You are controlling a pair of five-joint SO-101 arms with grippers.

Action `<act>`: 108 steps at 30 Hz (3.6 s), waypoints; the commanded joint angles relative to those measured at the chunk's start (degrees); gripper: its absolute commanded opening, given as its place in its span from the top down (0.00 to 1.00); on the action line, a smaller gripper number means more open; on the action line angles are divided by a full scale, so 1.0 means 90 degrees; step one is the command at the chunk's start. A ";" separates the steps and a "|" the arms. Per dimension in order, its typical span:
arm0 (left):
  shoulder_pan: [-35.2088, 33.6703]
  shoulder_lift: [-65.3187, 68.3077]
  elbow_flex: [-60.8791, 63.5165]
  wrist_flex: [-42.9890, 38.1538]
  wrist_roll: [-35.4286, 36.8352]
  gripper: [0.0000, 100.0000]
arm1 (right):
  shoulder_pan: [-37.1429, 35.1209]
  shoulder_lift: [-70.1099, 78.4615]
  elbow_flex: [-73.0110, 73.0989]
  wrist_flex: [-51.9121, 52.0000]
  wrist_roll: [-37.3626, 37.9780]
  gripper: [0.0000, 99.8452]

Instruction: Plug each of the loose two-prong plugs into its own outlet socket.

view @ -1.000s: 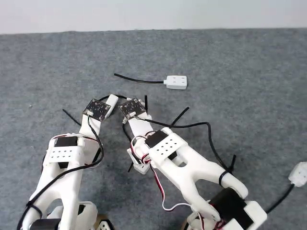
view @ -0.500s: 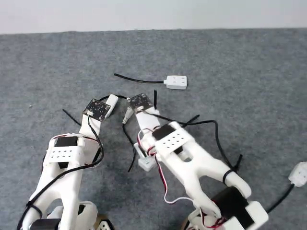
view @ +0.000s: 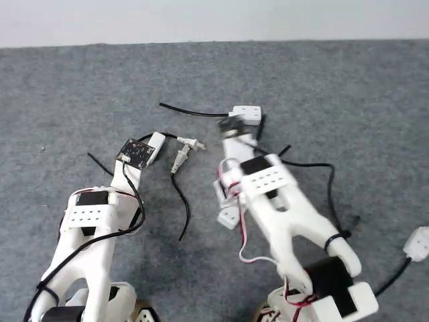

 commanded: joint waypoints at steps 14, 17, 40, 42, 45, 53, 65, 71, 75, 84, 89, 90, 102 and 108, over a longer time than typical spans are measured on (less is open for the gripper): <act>0.0000 -0.0010 -0.0298 -0.0147 -0.0068 0.99 | -0.0894 0.0835 -0.0420 0.0103 -0.0908 0.64; -0.0010 -0.0010 -0.0298 -0.0147 -0.0068 0.99 | -0.0874 0.1275 -0.0586 0.0005 -0.0908 0.64; 0.0010 0.0000 -0.0298 -0.0332 -0.0059 0.99 | 0.4410 -0.2232 -0.0703 0.1372 0.1612 0.99; 0.0010 0.0000 -0.0298 -0.0332 -0.0059 0.99 | 0.5553 -0.2291 -0.0488 0.0894 0.2090 0.99; 0.0020 0.0000 -0.0298 -0.0332 -0.0059 0.99 | 0.6764 -0.1919 -0.0410 0.0278 0.2833 0.99; 0.0020 0.0000 -0.0288 -0.0342 -0.0059 0.99 | 0.8181 -0.0278 -0.0420 -0.1216 0.3487 0.99; 0.0020 -0.0029 -0.0288 -0.0322 -0.0049 0.98 | 0.7976 0.0239 -0.0557 -0.1607 0.3458 0.76; 0.0029 -0.0039 -0.0308 -0.0322 -0.0029 0.98 | 0.7976 -0.0317 -0.1123 -0.0132 0.3448 0.75; 0.0010 -0.0039 -0.0308 -0.0332 -0.0020 0.98 | 0.7966 -0.0864 -0.1358 0.0767 0.3419 0.83; 0.0029 -0.0049 -0.0327 -0.0361 0.0674 0.82 | 0.6696 -0.1988 -0.0137 0.1578 0.2559 0.98; 0.0215 -0.0049 -0.0317 -0.0928 0.0987 0.80 | 0.4645 -0.2037 0.1631 0.0249 0.1817 0.97; 0.0264 -0.0049 -0.0308 -0.1016 0.0996 0.80 | 0.4293 -0.2037 0.1944 -0.0122 0.1758 0.97; 0.0449 0.1231 -0.2115 -0.2110 0.0996 0.80 | 0.3912 -0.2037 0.2676 -0.1138 0.2129 0.96; 0.0430 0.3350 -0.4059 -0.1700 0.0957 0.80 | 0.3912 -0.2037 0.2676 -0.1197 0.2129 0.96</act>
